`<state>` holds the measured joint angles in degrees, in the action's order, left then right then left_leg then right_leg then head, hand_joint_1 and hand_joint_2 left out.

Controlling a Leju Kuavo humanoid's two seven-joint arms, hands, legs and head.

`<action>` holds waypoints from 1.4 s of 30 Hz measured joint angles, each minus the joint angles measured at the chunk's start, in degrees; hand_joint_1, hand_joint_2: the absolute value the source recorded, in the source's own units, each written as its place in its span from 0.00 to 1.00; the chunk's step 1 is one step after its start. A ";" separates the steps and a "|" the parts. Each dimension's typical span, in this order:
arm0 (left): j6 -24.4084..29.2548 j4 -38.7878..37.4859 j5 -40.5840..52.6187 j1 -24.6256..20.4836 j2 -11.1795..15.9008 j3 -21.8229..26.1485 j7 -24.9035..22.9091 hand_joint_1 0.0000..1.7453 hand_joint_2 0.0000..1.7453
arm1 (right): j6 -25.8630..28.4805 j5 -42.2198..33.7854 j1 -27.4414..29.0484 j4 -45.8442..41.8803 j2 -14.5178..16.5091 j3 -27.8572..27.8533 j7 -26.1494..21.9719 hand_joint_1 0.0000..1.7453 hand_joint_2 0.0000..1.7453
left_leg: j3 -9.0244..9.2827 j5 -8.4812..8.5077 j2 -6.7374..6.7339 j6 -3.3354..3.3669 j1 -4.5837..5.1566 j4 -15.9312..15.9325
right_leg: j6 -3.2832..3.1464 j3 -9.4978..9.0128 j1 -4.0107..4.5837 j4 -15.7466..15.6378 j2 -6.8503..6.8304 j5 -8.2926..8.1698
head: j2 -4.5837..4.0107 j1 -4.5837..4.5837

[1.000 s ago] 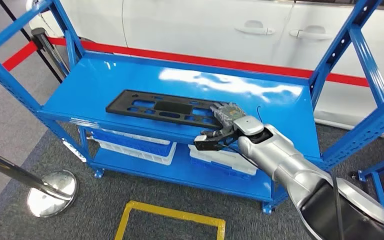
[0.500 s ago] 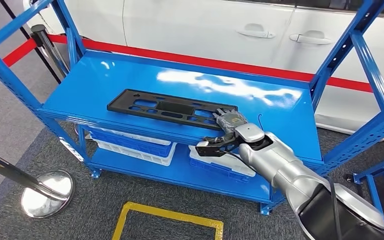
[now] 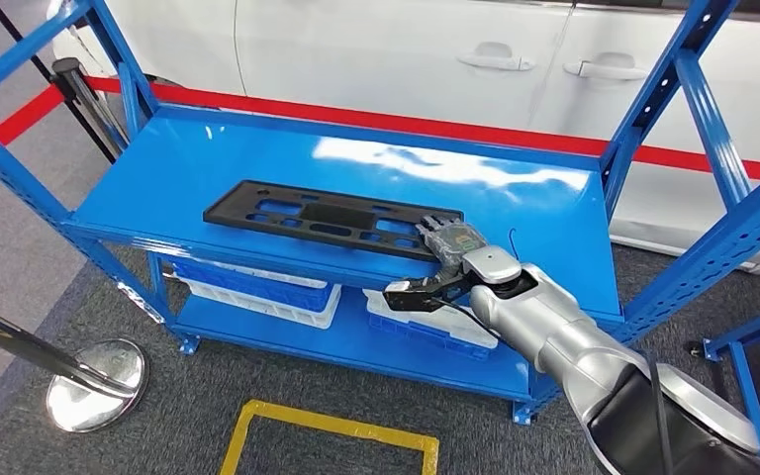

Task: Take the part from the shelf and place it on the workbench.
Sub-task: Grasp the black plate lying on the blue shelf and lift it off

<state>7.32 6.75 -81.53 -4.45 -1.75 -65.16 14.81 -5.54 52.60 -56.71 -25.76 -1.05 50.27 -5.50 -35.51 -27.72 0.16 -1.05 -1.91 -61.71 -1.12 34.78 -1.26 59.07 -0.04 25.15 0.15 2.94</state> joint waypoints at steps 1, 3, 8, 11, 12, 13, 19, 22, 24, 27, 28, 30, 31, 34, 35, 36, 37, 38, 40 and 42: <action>0.00 0.00 0.01 0.01 0.01 -0.10 0.03 0.00 0.00 | -0.04 -0.14 0.07 0.03 -0.01 -0.19 0.09 0.48 1.00 | -1.46 -1.72 -0.01 0.01 0.00 -3.20 | -0.32 -0.10 0.06 -0.11 -0.13 -0.03 | 0.00 0.01; 0.00 0.00 0.02 0.09 0.01 -0.27 0.07 0.00 0.00 | -0.06 -0.11 0.30 0.10 -0.05 -0.36 0.02 0.99 1.00 | -4.85 -4.66 -0.01 -0.05 0.04 -10.36 | -0.72 -0.08 0.30 -0.08 -0.24 0.04 | 0.01 0.01; 0.10 0.01 0.09 0.19 -0.08 -0.67 -0.20 0.00 0.00 | -0.38 0.14 0.07 0.15 -0.48 -0.41 -1.96 1.00 1.00 | -0.73 0.72 -0.02 -1.74 -0.64 -2.22 | -0.73 0.20 0.42 1.60 0.10 0.99 | 0.01 0.09; 0.17 0.01 -0.03 0.14 -0.29 -0.77 -0.25 0.00 0.00 | 0.34 0.33 -0.50 0.13 -1.12 -0.46 -2.19 1.00 1.00 | 1.13 0.91 0.18 -0.99 -0.62 1.31 | -0.21 0.83 0.97 2.79 0.38 1.60 | 0.00 0.11; 0.18 0.00 -0.09 0.13 -0.28 -0.78 -0.25 0.00 0.00 | 0.68 0.45 -0.56 0.12 -1.33 -0.48 -2.19 1.00 1.00 | 1.05 0.99 0.19 -0.52 -0.58 1.18 | -0.18 0.76 0.98 2.67 0.40 1.52 | 0.00 0.04; 0.20 0.00 -0.14 0.12 -0.27 -0.78 -0.25 0.00 0.00 | 1.01 0.60 -0.60 0.09 -1.49 -0.49 -2.17 1.00 1.00 | 1.09 0.98 0.19 -0.53 -0.50 1.20 | -0.11 0.63 0.96 2.52 0.40 1.47 | 0.00 0.05; 0.19 0.00 -0.54 0.04 -0.28 -0.78 -0.25 0.00 0.00 | 1.87 1.24 -0.96 -0.09 -1.85 -0.50 -1.86 1.00 1.00 | 1.47 0.80 0.19 -0.15 -0.27 1.20 | 0.26 -0.04 0.92 1.89 0.41 1.31 | 0.01 0.05; 0.08 0.00 -0.70 0.05 -0.28 -0.78 -0.25 0.00 0.00 | 2.26 1.47 -1.14 -0.12 -1.88 -0.50 -1.66 1.00 1.00 | 1.48 0.84 0.21 -0.08 -0.24 1.20 | 0.45 -0.10 0.93 1.80 0.39 1.23 | 0.01 0.05; -0.04 0.00 -0.89 0.04 -0.28 -0.78 -0.25 0.00 0.00 | 2.80 1.82 -1.13 -0.24 -1.90 -0.50 -1.53 1.00 1.00 | 1.47 0.85 0.20 -0.06 -0.24 1.20 | 0.52 -0.09 0.93 1.78 0.39 1.19 | 0.01 0.05; -0.11 0.00 -1.08 0.04 -0.28 -0.78 -0.23 0.00 0.00 | 3.52 2.38 -1.06 -0.50 -1.91 -0.50 -1.31 1.00 1.00 | 1.48 0.86 0.20 -0.05 -0.24 1.23 | 0.53 -0.06 0.93 1.78 0.40 1.18 | 0.01 0.05; -0.11 0.00 -1.12 0.05 -0.28 -0.78 -0.20 0.00 0.00 | 3.81 2.56 -1.03 -0.57 -1.91 -0.50 -1.21 1.00 1.00 | 1.48 0.87 0.20 -0.03 -0.24 1.25 | 0.53 -0.06 0.93 1.78 0.40 1.18 | 0.01 0.05; -0.11 0.00 -1.28 0.05 -0.28 -0.78 -0.07 0.00 0.00 | 4.68 3.14 -0.93 -0.79 -1.92 -0.50 -0.97 1.00 1.00 | 1.48 0.89 0.20 -0.01 -0.24 1.30 | 0.53 -0.03 0.94 1.78 0.39 1.18 | 0.01 0.05; -0.11 0.00 -1.44 0.06 -0.28 -0.78 -0.01 0.00 0.00 | 5.28 3.64 -0.90 -1.06 -1.94 -0.50 -0.77 1.00 1.00 | 1.48 0.90 0.20 0.00 -0.24 1.32 | 0.54 -0.02 0.94 1.78 0.39 1.17 | 0.01 0.05; -0.11 0.00 -2.13 0.09 -0.28 -0.78 0.08 0.00 0.00 | 6.71 5.44 -0.98 -3.04 -2.27 -0.52 -0.02 1.00 1.00 | 1.40 0.96 0.20 0.01 -0.24 1.37 | 0.58 0.09 0.93 1.78 0.39 1.14 | 0.00 0.05; -0.11 0.00 -2.39 0.12 -0.28 -0.78 0.05 0.00 0.00 | 6.86 6.00 -1.18 -4.30 -2.59 -0.56 0.27 1.00 1.00 | 1.33 0.99 0.21 0.03 -0.24 1.38 | 0.60 0.17 0.93 1.79 0.39 1.12 | 0.00 0.05; -0.11 0.00 -2.72 0.16 -0.28 -0.78 0.01 0.00 0.00 | 6.69 6.60 -1.61 -5.91 -3.03 -0.67 0.64 1.00 1.00 | 1.26 1.03 0.20 0.05 -0.23 1.38 | 0.62 0.26 0.92 1.80 0.40 1.08 | 0.01 0.05; -0.12 0.00 -3.08 0.20 -0.28 -0.78 -0.03 0.00 0.00 | 6.15 7.15 -2.20 -7.81 -3.54 -0.82 1.04 1.00 1.00 | 1.18 1.06 0.20 0.05 -0.23 1.39 | 0.64 0.37 0.91 1.80 0.42 1.04 | 0.01 0.05; -0.18 0.00 -3.47 0.23 -0.29 -0.78 -0.01 0.00 0.00 | 5.19 7.69 -3.11 -9.99 -4.23 -1.03 1.48 1.00 1.00 | 1.09 1.09 0.19 0.06 -0.22 1.40 | 0.66 0.48 0.90 1.81 0.44 1.00 | 0.01 0.05; -0.49 0.00 -4.34 0.32 -0.31 -0.78 0.63 0.00 0.25 | 2.09 8.65 -5.72 -14.95 -5.75 -1.49 2.29 1.00 1.00 | 0.95 1.13 0.19 0.07 -0.21 1.42 | 0.69 0.68 0.89 1.82 0.46 0.97 | 0.01 0.06; -0.87 0.00 -5.22 0.47 -0.37 -0.78 2.03 0.00 0.75 | -1.65 9.22 -9.17 -19.94 -7.50 -1.86 2.79 1.00 1.00 | 0.79 1.17 0.21 0.07 -0.21 1.43 | 0.69 0.82 0.89 1.82 0.42 0.97 | 0.01 0.06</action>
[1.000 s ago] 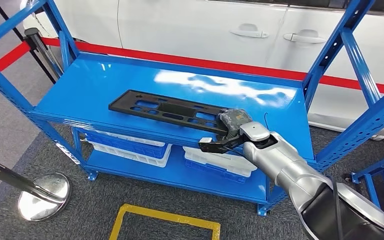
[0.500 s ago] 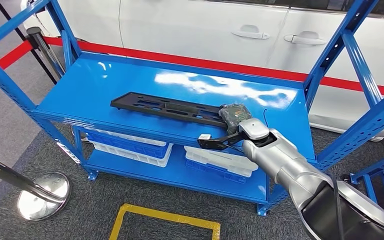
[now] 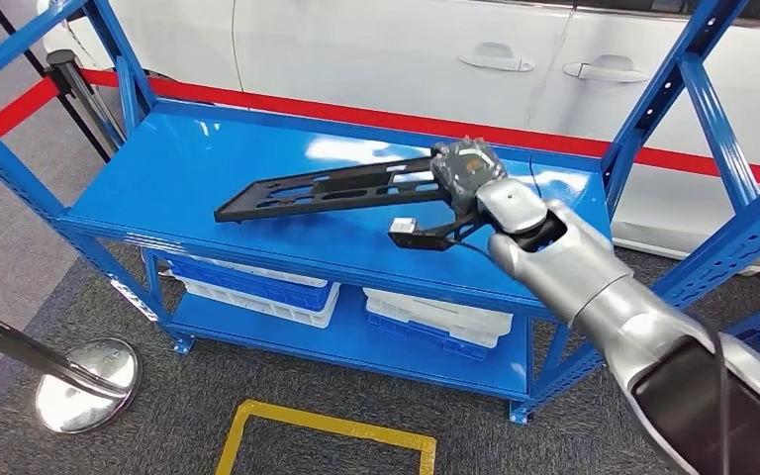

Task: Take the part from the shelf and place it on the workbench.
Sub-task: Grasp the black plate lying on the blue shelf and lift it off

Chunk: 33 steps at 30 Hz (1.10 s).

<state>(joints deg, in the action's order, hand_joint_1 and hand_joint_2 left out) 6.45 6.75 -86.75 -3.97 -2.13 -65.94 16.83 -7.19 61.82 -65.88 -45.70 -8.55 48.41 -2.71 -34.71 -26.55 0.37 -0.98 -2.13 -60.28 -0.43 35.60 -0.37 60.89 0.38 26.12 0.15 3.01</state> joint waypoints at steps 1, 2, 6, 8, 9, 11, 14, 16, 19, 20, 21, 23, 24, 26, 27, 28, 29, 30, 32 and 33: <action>-0.18 0.00 -0.38 0.09 -0.04 0.00 0.74 0.00 1.00 | -1.71 0.11 -1.81 -2.20 -0.87 -0.15 0.10 1.00 1.00 | -0.08 0.02 0.01 0.00 0.00 0.01 | 0.00 0.06 0.00 0.00 -0.02 0.00 | 0.00 -0.01; -0.38 0.00 -0.65 0.17 -0.08 0.00 1.31 0.00 1.00 | -3.11 0.10 -3.58 -4.28 -1.67 -0.29 0.18 1.00 1.00 | -0.14 0.03 0.02 0.00 0.00 0.01 | 0.00 0.12 0.00 0.00 -0.04 0.00 | 0.00 -0.01; -0.93 0.00 -0.98 0.36 -0.14 0.00 2.55 0.00 1.00 | -6.11 -0.56 -9.19 -11.06 -4.36 -1.03 0.76 1.00 1.00 | -0.21 0.02 0.04 -0.01 0.00 0.06 | 0.00 0.21 0.00 0.00 -0.03 0.02 | 0.00 -0.01; -0.98 0.00 -1.05 0.33 -0.19 0.00 2.70 0.00 1.00 | -6.50 -0.86 -10.49 -13.18 -5.17 -1.30 0.86 1.00 1.00 | -0.21 0.00 0.02 -0.01 0.00 0.07 | 0.01 0.21 0.00 0.00 -0.02 0.02 | 0.00 -0.01; -1.02 0.00 -1.07 0.33 -0.20 0.00 2.77 0.00 1.00 | -6.58 -0.89 -10.81 -13.97 -5.46 -1.38 0.88 1.00 1.00 | -0.20 -0.01 0.02 -0.01 0.00 0.07 | 0.01 0.21 0.00 0.00 -0.02 0.02 | 0.00 -0.01; -1.18 0.00 -1.06 0.33 -0.22 0.00 3.04 0.00 1.00 | -6.63 -1.13 -11.14 -15.46 -6.07 -1.45 1.12 1.00 1.00 | -0.20 -0.01 0.03 -0.02 0.00 0.07 | 0.01 0.22 0.00 0.00 -0.02 0.02 | 0.00 -0.01; -1.55 0.00 -1.08 0.35 -0.23 0.00 3.53 0.00 1.00 | -6.83 -2.86 -11.63 -17.51 -7.14 -1.46 1.99 1.00 1.00 | -0.20 0.00 0.03 -0.02 0.00 0.07 | 0.01 0.23 0.01 0.00 -0.03 0.02 | 0.00 -0.01; -1.65 0.00 -1.18 0.35 -0.25 0.00 3.61 0.00 1.00 | -7.05 -3.97 -12.15 -18.70 -7.85 -1.50 2.40 1.00 1.00 | -0.20 0.01 0.03 -0.02 0.00 0.07 | 0.01 0.22 0.01 0.00 -0.03 0.01 | 0.00 -0.01; -1.66 0.00 -1.48 0.35 -0.30 0.00 3.68 0.00 1.00 | -7.20 -5.07 -12.68 -19.93 -8.78 -1.55 2.78 1.00 1.00 | -0.20 0.02 0.03 -0.01 0.00 0.07 | 0.01 0.22 0.01 0.00 -0.03 0.01 | 0.00 -0.01; -1.67 0.00 -1.56 0.35 -0.31 0.00 3.73 0.00 1.00 | -7.22 -5.62 -12.74 -20.22 -9.10 -1.57 2.87 1.00 1.00 | -0.20 0.02 0.03 -0.01 0.00 0.07 | 0.01 0.21 0.00 0.00 -0.03 0.01 | 0.00 -0.01; -1.70 0.00 -1.64 0.35 -0.32 0.00 3.81 0.00 1.00 | -7.22 -6.26 -12.75 -20.48 -9.42 -1.61 2.96 1.00 1.00 | -0.20 0.02 0.04 -0.01 0.00 0.07 | 0.01 0.22 0.00 0.00 -0.02 0.01 | 0.00 -0.01; -1.93 0.00 -1.88 0.37 -0.34 0.00 4.14 0.00 1.00 | -7.19 -7.69 -12.74 -20.97 -10.05 -1.84 3.06 1.00 1.00 | -0.21 0.02 0.04 -0.01 0.00 0.07 | 0.01 0.22 0.00 0.00 -0.02 0.01 | 0.00 -0.01; -2.11 0.00 -1.98 0.38 -0.34 0.00 4.37 0.00 1.00 | -7.17 -8.42 -12.73 -21.22 -10.34 -2.02 3.12 1.00 1.00 | -0.21 0.02 0.04 -0.01 0.01 0.07 | 0.01 0.22 -0.01 0.00 -0.03 0.01 | 0.00 -0.01; -2.45 0.00 -2.00 0.39 -0.35 0.00 4.70 0.00 1.00 | -7.09 -9.63 -12.73 -21.68 -10.77 -2.54 3.21 1.00 1.00 | -0.22 0.02 0.04 0.00 0.01 0.07 | 0.01 0.23 -0.01 0.00 -0.03 0.02 | 0.00 -0.01; -2.52 0.00 -1.90 0.38 -0.36 -0.01 4.75 0.00 1.00 | -7.05 -10.00 -12.73 -21.87 -10.89 -2.82 3.25 1.00 1.00 | -0.22 0.02 0.04 0.00 0.01 0.07 | 0.01 0.23 -0.01 0.00 -0.03 0.02 | 0.00 -0.01; -2.56 0.00 -1.76 0.38 -0.37 -0.03 4.76 0.00 1.00 | -7.02 -10.24 -12.74 -22.02 -10.97 -3.07 3.28 1.00 1.00 | -0.22 0.02 0.03 0.00 0.01 0.07 | 0.01 0.23 -0.01 0.00 -0.03 0.02 | 0.00 -0.01; -2.58 0.00 -1.65 0.37 -0.37 -0.09 4.76 0.00 1.00 | -6.98 -10.47 -12.74 -22.20 -11.03 -3.33 3.34 1.00 1.00 | -0.21 0.02 0.03 0.00 0.01 0.07 | 0.01 0.24 -0.01 0.00 -0.02 0.02 | 0.00 -0.01; -2.57 0.00 -1.57 0.37 -0.37 -0.18 4.77 0.00 1.00 | -6.96 -10.74 -12.73 -22.36 -11.07 -3.55 3.43 1.00 1.00 | -0.21 0.02 0.02 -0.01 0.01 0.07 | 0.01 0.25 -0.01 0.00 -0.01 0.02 | 0.00 0.00; -2.58 0.00 -1.77 0.37 -0.37 -0.33 5.05 0.00 1.00 | -6.80 -11.57 -12.68 -22.68 -11.15 -4.06 3.68 1.00 1.00 | -0.20 0.02 0.01 -0.01 0.01 0.08 | 0.01 0.26 0.00 0.00 -0.01 0.02 | 0.00 0.00; -2.66 0.00 -1.96 0.37 -0.38 -0.36 5.32 0.00 1.00 | -6.58 -11.94 -12.60 -22.90 -11.25 -4.34 3.83 1.00 1.00 | -0.20 0.02 0.01 -0.01 0.01 0.09 | 0.01 0.26 0.00 0.00 -0.01 0.02 | 0.00 0.01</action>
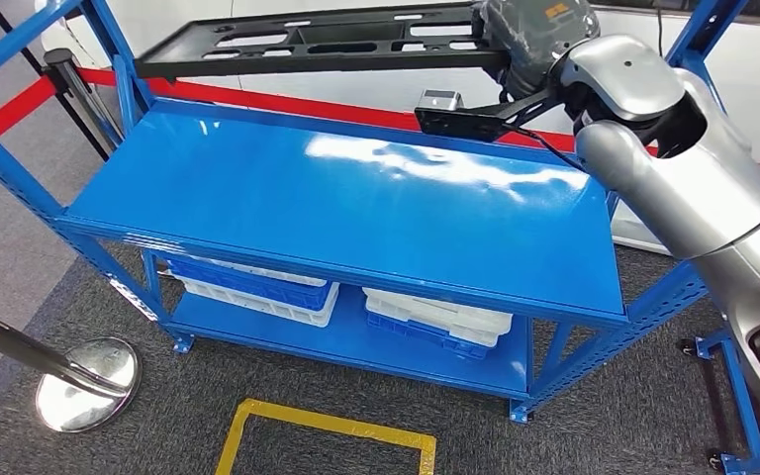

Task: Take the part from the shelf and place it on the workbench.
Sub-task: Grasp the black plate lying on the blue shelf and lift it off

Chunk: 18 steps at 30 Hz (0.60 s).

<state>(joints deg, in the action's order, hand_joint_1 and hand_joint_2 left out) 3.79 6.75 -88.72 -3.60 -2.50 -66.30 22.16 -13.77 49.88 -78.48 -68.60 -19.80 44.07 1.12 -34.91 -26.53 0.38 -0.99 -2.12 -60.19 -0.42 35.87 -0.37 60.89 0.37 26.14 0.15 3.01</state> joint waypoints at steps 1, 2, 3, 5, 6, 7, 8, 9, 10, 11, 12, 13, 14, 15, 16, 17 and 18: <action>-0.10 0.00 -0.25 0.00 -0.01 0.00 0.27 0.00 1.00 | 0.38 -0.17 0.12 -0.30 -0.11 -0.34 0.14 1.00 1.00 | 0.00 0.00 0.01 0.00 0.00 0.01 | 0.00 0.00 0.00 0.00 0.00 0.00 | 0.00 -0.01; -0.22 0.00 -0.46 0.01 -0.01 0.01 0.48 0.00 1.00 | 0.90 -0.14 0.28 -0.69 -0.26 -0.67 0.26 1.00 1.00 | 0.00 0.00 0.01 0.00 0.00 0.02 | 0.00 0.00 0.00 0.00 -0.01 0.00 | 0.00 0.00; -0.32 0.00 -0.58 0.01 -0.01 0.00 0.56 0.00 1.00 | 1.40 -0.02 0.43 -1.10 -0.41 -0.97 0.26 1.00 1.00 | 0.00 0.00 0.02 0.00 0.00 0.02 | 0.00 0.00 0.00 0.00 -0.01 0.00 | 0.00 -0.01; -0.45 0.00 -0.72 -0.01 -0.01 0.00 0.60 0.00 1.00 | 1.98 0.20 0.60 -1.78 -0.66 -1.35 0.06 1.00 1.00 | 0.00 0.00 0.01 0.00 0.00 0.03 | 0.00 0.00 0.00 0.00 -0.01 0.00 | 0.00 -0.01; -0.53 0.00 -0.78 -0.02 -0.01 0.00 0.61 0.00 1.00 | 2.02 0.27 0.62 -2.06 -0.75 -1.43 -0.09 1.00 1.00 | 0.00 0.00 0.01 0.00 0.00 0.03 | 0.00 0.00 0.00 0.00 -0.01 0.00 | 0.00 -0.01; -0.61 0.00 -0.86 -0.03 -0.01 0.01 0.62 0.00 1.00 | 1.99 0.33 0.62 -2.28 -0.81 -1.45 -0.19 1.00 1.00 | -0.03 -0.02 0.01 0.06 0.03 -0.03 | 0.03 0.01 -0.11 -0.03 -0.01 -0.02 | 0.00 0.00; -0.67 0.00 -0.96 -0.04 -0.01 0.01 0.62 0.00 1.00 | 1.97 0.40 0.64 -2.43 -0.83 -1.46 -0.23 1.00 1.00 | -0.06 -0.04 0.01 0.13 0.07 -0.09 | 0.07 0.01 -0.23 -0.06 0.00 -0.04 | 0.00 0.00; -0.69 0.00 -1.04 -0.06 -0.01 0.01 0.62 0.00 1.00 | 1.95 0.45 0.70 -2.54 -0.84 -1.46 -0.22 1.00 1.00 | -0.10 -0.06 0.02 0.22 0.12 -0.16 | 0.12 0.01 -0.36 -0.08 -0.01 -0.06 | -0.01 0.01; -0.70 0.00 -1.09 -0.07 -0.01 0.01 0.62 0.00 1.00 | 1.94 0.46 0.79 -2.58 -0.85 -1.46 -0.18 1.00 1.00 | -0.14 -0.09 0.02 0.35 0.19 -0.23 | 0.20 0.02 -0.51 -0.11 -0.01 -0.09 | -0.01 0.01; -0.70 0.00 -1.11 -0.07 -0.01 0.01 0.62 0.00 1.00 | 1.93 0.46 0.89 -2.59 -0.86 -1.47 -0.13 1.00 1.00 | -0.17 -0.10 0.03 0.46 0.26 -0.26 | 0.28 0.02 -0.58 -0.11 -0.02 -0.10 | -0.01 0.01; -0.71 0.00 -1.10 -0.08 -0.01 0.01 0.62 0.00 1.00 | 1.93 0.46 0.98 -2.61 -0.88 -1.47 -0.09 1.00 1.00 | -0.20 -0.06 0.03 0.61 0.37 -0.30 | 0.43 0.01 -0.70 -0.13 -0.03 -0.18 | -0.01 0.01; -0.71 0.00 -1.10 -0.08 -0.01 0.01 0.62 0.00 1.00 | 1.93 0.46 1.04 -2.67 -0.92 -1.48 -0.06 1.00 1.00 | -0.21 0.04 0.05 0.81 0.49 -0.32 | 0.65 -0.03 -0.82 -0.23 -0.03 -0.31 | 0.00 0.01; -0.71 0.00 -1.10 -0.09 -0.01 0.01 0.62 0.00 1.00 | 1.94 0.46 1.10 -2.75 -1.00 -1.51 -0.06 1.00 1.00 | -0.14 0.30 0.05 1.09 0.58 -0.06 | 0.94 -0.10 -0.84 -0.42 0.00 -0.49 | 0.00 0.01; -0.71 0.00 -1.09 -0.09 -0.10 0.00 0.61 0.00 1.00 | 1.95 0.46 1.20 -2.83 -1.18 -1.58 -0.06 1.00 1.00 | 0.09 0.76 -0.06 1.42 0.46 0.52 | 1.21 -0.16 -0.91 -0.56 0.05 -0.49 | 0.00 0.01; -0.71 0.00 -1.09 -0.11 -0.17 -0.01 0.61 0.00 1.00 | 1.96 0.46 1.29 -2.89 -1.46 -1.69 -0.07 1.00 1.00 | 0.34 1.30 -0.17 1.79 0.32 1.33 | 1.45 -0.04 -0.89 -0.35 0.05 0.00 | 0.00 -0.02; -0.69 0.00 -1.08 -0.14 -0.26 -0.01 0.60 0.00 1.00 | 1.97 0.47 1.37 -2.94 -1.70 -1.80 -0.07 1.00 1.00 | 0.57 1.85 -0.32 2.14 0.16 2.18 | 1.63 0.45 -0.87 0.75 0.05 1.13 | 0.00 -0.03; -0.68 0.00 -1.06 -0.17 -0.34 -0.02 0.57 0.00 1.00 | 1.98 0.49 1.48 -2.98 -1.93 -1.89 -0.09 1.00 1.00 | 0.69 2.26 -0.47 2.38 0.01 2.76 | 1.75 1.37 -0.94 3.03 0.02 2.89 | 0.00 -0.05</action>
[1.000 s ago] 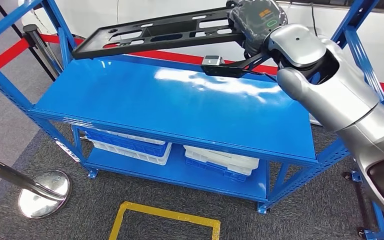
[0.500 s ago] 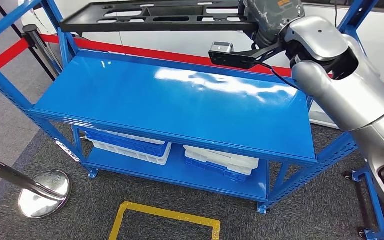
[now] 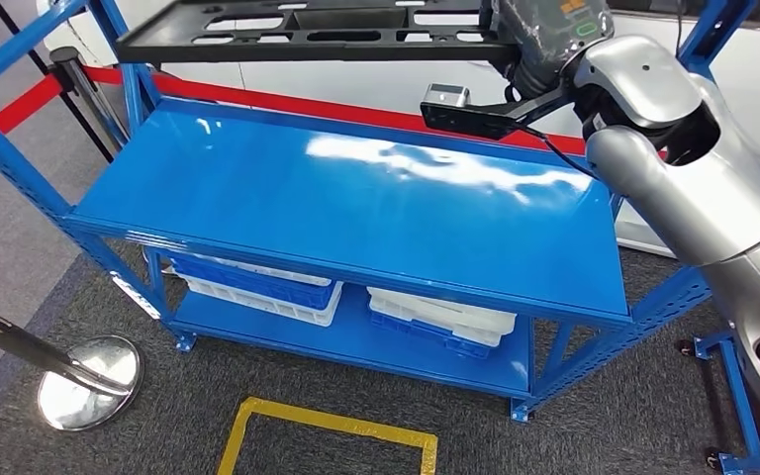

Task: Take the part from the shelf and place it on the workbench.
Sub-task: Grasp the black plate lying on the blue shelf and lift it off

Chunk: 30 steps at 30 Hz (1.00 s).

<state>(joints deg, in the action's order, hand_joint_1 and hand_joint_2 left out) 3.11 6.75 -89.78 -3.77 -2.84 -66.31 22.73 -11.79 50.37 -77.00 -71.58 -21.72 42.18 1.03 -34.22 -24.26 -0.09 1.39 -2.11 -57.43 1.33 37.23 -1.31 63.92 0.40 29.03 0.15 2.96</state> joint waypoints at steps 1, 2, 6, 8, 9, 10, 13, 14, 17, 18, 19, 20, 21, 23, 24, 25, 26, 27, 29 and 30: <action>0.01 0.00 0.02 -0.03 0.00 0.00 -0.03 0.00 1.00 | 0.00 0.02 0.13 -0.03 -0.16 -0.05 -0.01 1.00 1.00 | -0.05 0.22 -0.05 0.15 0.03 0.24 | 0.18 1.25 -0.04 3.19 -0.05 1.97 | 0.00 -0.02; 0.02 0.00 0.04 -0.05 -0.02 0.00 -0.08 0.00 1.00 | -0.02 0.03 0.35 -0.05 -0.27 -0.06 -0.04 1.00 1.00 | -0.17 0.31 -0.10 0.17 0.02 0.24 | 0.38 2.50 -0.19 6.64 -0.06 3.62 | 0.00 -0.02; 0.14 0.00 0.11 -0.08 -0.07 0.00 -0.48 0.00 1.00 | -0.48 -0.72 1.15 -0.09 -0.60 -0.06 -0.56 1.00 1.00 | -1.09 0.35 -0.09 -0.36 -0.59 -0.78 | 1.63 0.92 -1.30 6.48 -0.23 1.74 | 0.00 -0.03; 0.32 -0.02 0.09 -0.17 -0.03 -0.01 -0.58 0.00 1.00 | -1.14 -1.61 1.22 -0.29 -0.60 -0.03 -1.33 1.00 1.00 | -1.95 0.24 -0.01 -1.29 -0.96 -1.73 | 2.38 -2.66 -1.64 -0.10 -0.16 -0.57 | 0.00 -0.05; 0.39 -0.03 0.05 -0.23 0.01 -0.03 -0.64 0.00 1.00 | -1.55 -2.03 1.28 -0.61 -0.56 0.09 -1.74 1.00 1.00 | -2.30 0.31 0.09 -1.84 -0.93 -2.04 | 2.32 -3.54 -1.61 -1.88 0.04 -1.03 | 0.00 -0.04; 0.44 -0.05 0.01 -0.29 0.05 -0.04 -0.71 0.00 1.00 | -1.98 -2.42 1.36 -1.02 -0.51 0.29 -2.06 1.00 1.00 | -2.56 0.48 0.23 -2.35 -0.83 -2.22 | 2.00 -3.61 -1.43 -2.40 0.27 -0.85 | 0.00 -0.04; 0.47 -0.08 -0.10 -0.33 0.07 -0.10 -0.86 0.00 1.00 | -3.41 -3.51 1.50 -2.36 0.15 1.36 -2.43 1.00 1.00 | -2.97 1.15 0.48 -3.57 -0.87 -1.96 | 0.17 -2.63 -1.08 -2.24 0.43 -1.44 | 0.00 0.00; 0.45 -0.08 -0.12 -0.35 0.09 -0.13 -0.85 0.00 1.00 | -3.87 -3.89 1.50 -2.77 0.56 1.81 -2.49 1.00 1.00 | -3.33 0.48 0.42 -3.74 -0.95 -2.37 | -0.52 -2.30 -1.04 -2.35 0.36 -1.85 | 0.00 0.00; 0.28 -0.09 -0.14 -0.58 0.13 -0.35 -0.66 0.00 1.00 | -4.81 -5.44 1.35 -4.29 1.62 3.05 -2.95 1.00 1.00 | -6.14 -6.24 0.29 -3.35 -0.59 -10.46 | -2.35 -1.15 -0.58 -2.83 0.07 -3.19 | 0.00 0.02; 0.20 -0.09 -0.14 -0.67 0.13 -0.45 -0.58 0.00 1.00 | -5.05 -6.04 1.29 -4.81 1.89 3.45 -3.09 1.00 1.00 | -7.17 -8.45 0.30 -3.17 -0.33 -14.33 | -2.71 -0.70 -0.24 -2.86 -0.01 -3.57 | 0.00 0.02; 0.13 -0.09 -0.14 -0.73 0.13 -0.55 -0.53 0.00 1.00 | -5.24 -6.57 1.26 -5.26 2.15 3.86 -3.16 1.00 1.00 | -7.69 -9.74 0.31 -2.98 -0.09 -17.24 | -2.95 -0.27 0.12 -2.85 -0.07 -3.89 | 0.00 0.02; 0.05 -0.09 -0.14 -0.77 0.13 -0.63 -0.50 0.00 1.00 | -5.46 -7.21 1.25 -5.70 2.36 4.33 -3.19 1.00 1.00 | -7.39 -10.00 0.31 -2.73 0.12 -18.46 | -3.08 0.13 0.46 -2.82 -0.14 -4.18 | 0.00 0.02; -0.01 -0.09 -0.14 -0.78 0.13 -0.68 -0.49 0.00 1.00 | -5.64 -7.91 1.23 -6.13 2.49 4.79 -3.20 1.00 1.00 | -6.14 -9.36 0.31 -2.40 0.30 -17.66 | -3.14 0.47 0.72 -2.77 -0.19 -4.45 | 0.00 0.02; -0.13 -0.09 -0.14 -0.69 0.14 -0.74 -0.54 0.00 1.00 | -5.97 -9.39 1.12 -7.05 2.60 5.65 -3.21 1.00 1.00 | -1.21 -7.00 0.31 -1.51 0.69 -11.00 | -3.04 1.01 1.03 -2.67 -0.29 -4.97 | -0.01 0.02; -0.16 -0.09 -0.13 -0.61 0.15 -0.74 -0.57 0.00 1.00 | -6.10 -10.05 1.02 -7.57 2.64 6.01 -3.23 1.00 1.00 | 1.29 -6.20 0.33 -1.17 0.93 -7.10 | -2.88 1.25 1.18 -2.64 -0.31 -5.27 | -0.01 0.01; -0.17 -0.10 -0.09 -0.53 0.15 -0.74 -0.60 0.00 1.00 | -6.21 -10.57 0.93 -8.07 2.71 6.33 -3.25 1.00 1.00 | 2.99 -5.66 0.37 -0.92 1.12 -4.22 | -2.66 1.41 1.27 -2.72 -0.34 -5.66 | -0.01 0.00; -0.17 -0.11 -0.06 -0.49 0.15 -0.75 -0.66 0.00 1.00 | -6.29 -11.04 0.82 -8.52 2.79 6.65 -3.25 1.00 1.00 | 3.73 -5.47 0.42 -0.81 1.30 -2.61 | -2.39 1.54 1.32 -2.87 -0.37 -6.10 | -0.01 -0.01; -0.17 -0.12 -0.02 -0.47 0.14 -0.76 -0.78 0.00 1.00 | -6.37 -11.56 0.73 -8.93 2.87 7.00 -3.22 1.00 1.00 | 3.78 -5.18 0.47 -0.80 1.45 -2.07 | -2.11 1.64 1.36 -3.10 -0.39 -6.60 | 0.00 -0.03; -0.18 -0.12 -0.01 -0.48 0.05 -0.81 -1.10 0.00 1.00 | -6.47 -12.61 0.57 -9.44 2.92 7.68 -3.10 1.00 1.00 | 3.08 -4.15 0.40 -0.54 1.24 -1.59 | -1.47 1.95 1.33 -3.24 -0.32 -6.87 | 0.00 -0.05; -0.18 -0.12 -0.01 -0.53 -0.01 -0.84 -1.26 0.00 1.00 | -6.51 -13.09 0.50 -9.58 2.90 7.98 -3.02 1.00 1.00 | 2.70 -3.55 0.29 -0.24 1.11 -1.42 | -1.13 2.32 1.30 -2.50 -0.27 -5.77 | -0.01 -0.09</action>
<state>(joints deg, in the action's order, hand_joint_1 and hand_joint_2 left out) 2.93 6.63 -89.79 -4.29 -2.85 -67.16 21.47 -18.30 37.28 -76.50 -81.17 -18.82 50.16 -1.99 -31.52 -27.81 0.20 1.15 -1.00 -58.85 0.20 39.55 -0.01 61.42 0.13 23.26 0.15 2.86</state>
